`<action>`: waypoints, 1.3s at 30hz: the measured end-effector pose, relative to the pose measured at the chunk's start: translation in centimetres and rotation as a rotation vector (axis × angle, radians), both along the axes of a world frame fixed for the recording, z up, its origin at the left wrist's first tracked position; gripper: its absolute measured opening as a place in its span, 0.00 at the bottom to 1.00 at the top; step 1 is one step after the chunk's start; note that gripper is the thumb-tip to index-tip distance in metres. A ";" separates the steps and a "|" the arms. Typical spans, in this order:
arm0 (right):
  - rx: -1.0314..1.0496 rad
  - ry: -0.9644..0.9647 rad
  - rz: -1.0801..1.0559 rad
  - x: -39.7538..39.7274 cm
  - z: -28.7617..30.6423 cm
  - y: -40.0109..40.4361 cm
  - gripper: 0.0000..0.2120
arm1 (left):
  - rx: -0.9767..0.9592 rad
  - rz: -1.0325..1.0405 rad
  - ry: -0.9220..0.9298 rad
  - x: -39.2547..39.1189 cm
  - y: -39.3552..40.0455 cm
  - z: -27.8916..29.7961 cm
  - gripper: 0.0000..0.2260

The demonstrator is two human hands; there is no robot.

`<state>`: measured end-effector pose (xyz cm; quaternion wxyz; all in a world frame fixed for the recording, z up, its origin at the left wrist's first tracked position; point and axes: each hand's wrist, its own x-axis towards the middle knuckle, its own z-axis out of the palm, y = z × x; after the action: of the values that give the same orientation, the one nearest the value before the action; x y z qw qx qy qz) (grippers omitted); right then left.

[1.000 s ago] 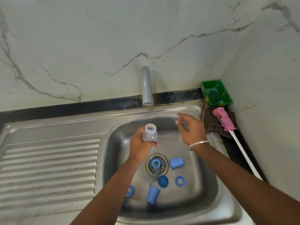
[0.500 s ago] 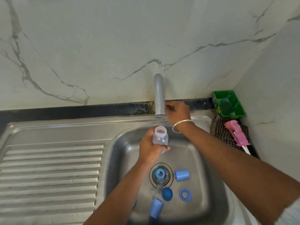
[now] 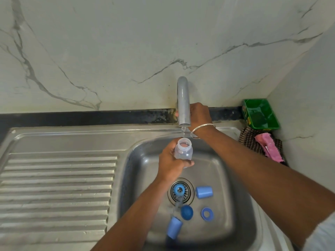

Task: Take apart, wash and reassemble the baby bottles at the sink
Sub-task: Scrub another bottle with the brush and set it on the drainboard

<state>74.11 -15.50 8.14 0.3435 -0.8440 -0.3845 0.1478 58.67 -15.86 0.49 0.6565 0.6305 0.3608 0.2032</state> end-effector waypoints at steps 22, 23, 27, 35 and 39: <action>0.363 0.522 0.159 -5.9 -9.1 -9.7 0.22 | -0.063 -0.028 -0.070 -0.3 0.6 -1.0 0.26; 0.353 0.521 0.153 -5.9 -9.5 -9.5 0.22 | -0.064 -0.030 -0.057 -0.3 0.7 -1.3 0.26; 0.272 0.656 0.045 -5.6 -9.7 -7.8 0.14 | -0.132 -0.143 0.002 -0.5 1.3 -0.6 0.29; -0.139 1.170 -0.375 -6.7 -7.3 -3.9 0.23 | -0.200 -0.086 0.059 -2.3 0.9 -0.5 0.18; 0.000 1.477 -0.593 -6.2 -8.6 -4.5 0.23 | 0.028 -0.137 0.181 -2.4 -0.3 -0.9 0.17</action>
<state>67.94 -19.97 -0.48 0.5344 -0.5949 0.1835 0.5716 56.28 -16.15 -0.38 0.6248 0.6784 0.3720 0.1050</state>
